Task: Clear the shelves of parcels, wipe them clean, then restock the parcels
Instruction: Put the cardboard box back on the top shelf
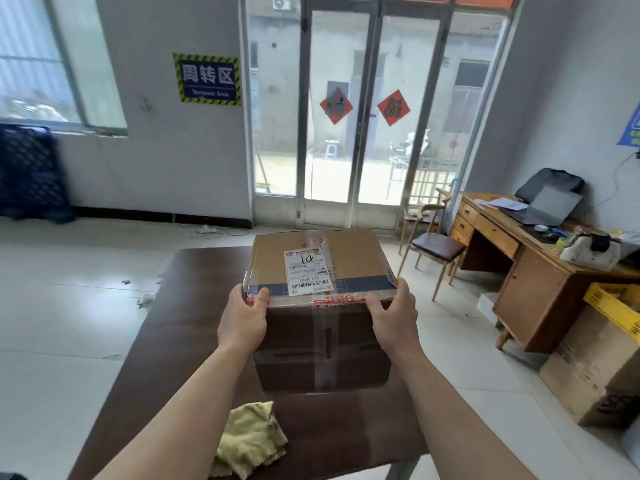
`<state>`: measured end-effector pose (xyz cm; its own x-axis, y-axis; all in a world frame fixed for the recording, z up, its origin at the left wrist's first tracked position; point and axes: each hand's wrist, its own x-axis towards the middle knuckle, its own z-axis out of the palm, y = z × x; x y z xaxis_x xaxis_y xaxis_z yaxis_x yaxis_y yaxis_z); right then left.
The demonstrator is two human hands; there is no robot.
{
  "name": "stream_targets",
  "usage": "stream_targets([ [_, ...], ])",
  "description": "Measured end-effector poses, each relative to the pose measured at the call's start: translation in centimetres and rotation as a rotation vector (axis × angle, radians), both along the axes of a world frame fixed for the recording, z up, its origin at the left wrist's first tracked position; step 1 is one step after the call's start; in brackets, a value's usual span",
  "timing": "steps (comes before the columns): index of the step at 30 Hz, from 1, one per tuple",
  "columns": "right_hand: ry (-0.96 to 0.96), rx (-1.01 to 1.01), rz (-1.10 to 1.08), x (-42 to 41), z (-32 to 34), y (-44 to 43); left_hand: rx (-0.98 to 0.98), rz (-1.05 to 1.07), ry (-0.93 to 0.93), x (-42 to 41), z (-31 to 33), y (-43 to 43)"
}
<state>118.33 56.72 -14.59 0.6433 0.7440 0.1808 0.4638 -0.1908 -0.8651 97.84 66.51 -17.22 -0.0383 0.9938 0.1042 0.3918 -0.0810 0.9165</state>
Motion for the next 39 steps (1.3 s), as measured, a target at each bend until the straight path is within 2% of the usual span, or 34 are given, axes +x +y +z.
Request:
stream_targets([
  [13, -0.022, 0.117, 0.327, -14.1, 5.4, 5.5, 0.165, 0.406, 0.092, -16.2, 6.4, -2.2],
  [17, -0.028, 0.138, 0.416, -19.3, 6.3, 6.4, 0.193, 0.436, 0.148, -21.8, 8.1, -4.2],
  [22, -0.051, 0.179, 0.557, -26.2, 7.3, 7.2, 0.172, 0.41, 0.084, -28.9, 9.4, -6.8],
  [28, -0.018, 0.215, 0.685, -33.5, 7.9, 6.9, 0.182, 0.446, 0.092, -36.1, 11.0, -9.9],
  [32, 0.048, 0.263, 0.767, -38.2, 9.1, 5.9, 0.243, 0.548, 0.135, -40.3, 12.5, -11.9],
  [39, 0.044, 0.39, 0.866, -44.4, 13.0, 5.1, 0.276, 0.675, 0.204, -45.7, 16.2, -14.3],
])
